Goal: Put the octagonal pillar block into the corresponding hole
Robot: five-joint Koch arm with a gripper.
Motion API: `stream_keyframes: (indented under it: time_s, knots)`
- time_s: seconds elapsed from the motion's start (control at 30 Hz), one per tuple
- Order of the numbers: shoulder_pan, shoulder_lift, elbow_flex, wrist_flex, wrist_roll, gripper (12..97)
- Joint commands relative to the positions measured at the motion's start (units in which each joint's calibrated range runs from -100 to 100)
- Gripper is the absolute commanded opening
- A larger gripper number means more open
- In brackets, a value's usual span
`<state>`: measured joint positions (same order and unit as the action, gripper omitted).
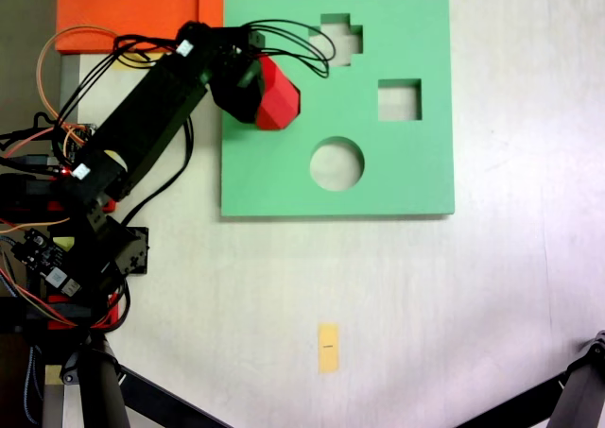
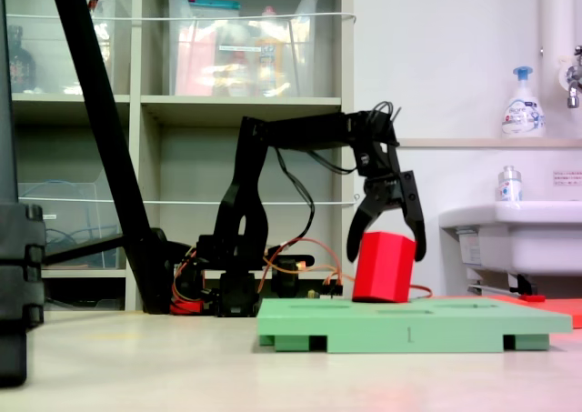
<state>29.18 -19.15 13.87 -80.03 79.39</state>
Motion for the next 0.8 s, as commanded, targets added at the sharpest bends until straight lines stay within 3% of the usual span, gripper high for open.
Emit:
stream_keyframes:
  time_s: [0.0,0.77]
  knots:
    - [0.5,0.3,1.2,2.9,0.4,45.6]
    - [-0.1,1.6,-0.5,3.0,0.4,45.7]
